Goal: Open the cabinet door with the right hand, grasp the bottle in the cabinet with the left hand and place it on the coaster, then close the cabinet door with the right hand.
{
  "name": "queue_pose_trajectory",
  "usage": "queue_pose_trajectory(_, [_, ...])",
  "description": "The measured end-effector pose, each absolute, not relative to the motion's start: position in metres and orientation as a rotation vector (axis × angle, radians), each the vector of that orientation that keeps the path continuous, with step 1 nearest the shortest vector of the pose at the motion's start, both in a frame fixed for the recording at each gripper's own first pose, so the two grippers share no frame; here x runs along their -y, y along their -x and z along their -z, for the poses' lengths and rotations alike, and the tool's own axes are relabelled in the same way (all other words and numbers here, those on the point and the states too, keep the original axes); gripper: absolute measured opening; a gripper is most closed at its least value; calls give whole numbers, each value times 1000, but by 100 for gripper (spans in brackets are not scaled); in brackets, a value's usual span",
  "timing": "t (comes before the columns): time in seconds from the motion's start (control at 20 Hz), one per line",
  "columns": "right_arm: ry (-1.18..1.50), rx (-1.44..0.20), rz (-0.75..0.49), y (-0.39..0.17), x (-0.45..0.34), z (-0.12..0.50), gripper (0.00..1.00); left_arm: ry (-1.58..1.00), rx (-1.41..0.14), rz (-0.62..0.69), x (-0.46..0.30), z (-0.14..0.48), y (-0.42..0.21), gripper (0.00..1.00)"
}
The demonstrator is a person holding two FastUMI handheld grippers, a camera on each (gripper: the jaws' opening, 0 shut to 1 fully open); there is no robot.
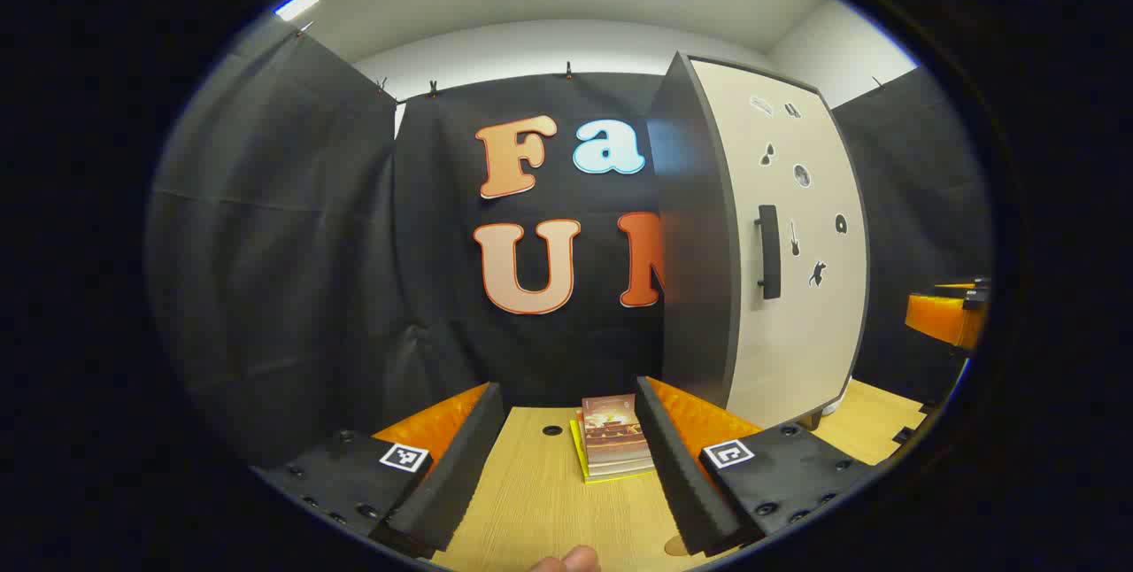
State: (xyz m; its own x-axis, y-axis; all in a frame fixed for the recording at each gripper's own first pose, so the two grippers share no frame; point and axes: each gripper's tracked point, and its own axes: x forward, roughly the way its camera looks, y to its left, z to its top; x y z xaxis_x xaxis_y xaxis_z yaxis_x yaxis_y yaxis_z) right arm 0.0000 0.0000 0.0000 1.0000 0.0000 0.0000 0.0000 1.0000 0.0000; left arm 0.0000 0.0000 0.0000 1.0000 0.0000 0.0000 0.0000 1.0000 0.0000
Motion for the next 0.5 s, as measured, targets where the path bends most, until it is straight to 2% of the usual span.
queue_pose_trajectory(0.5, [11,-5,-13,-3,-15,2,95,4,-11,-14,-8,9,-4,97])
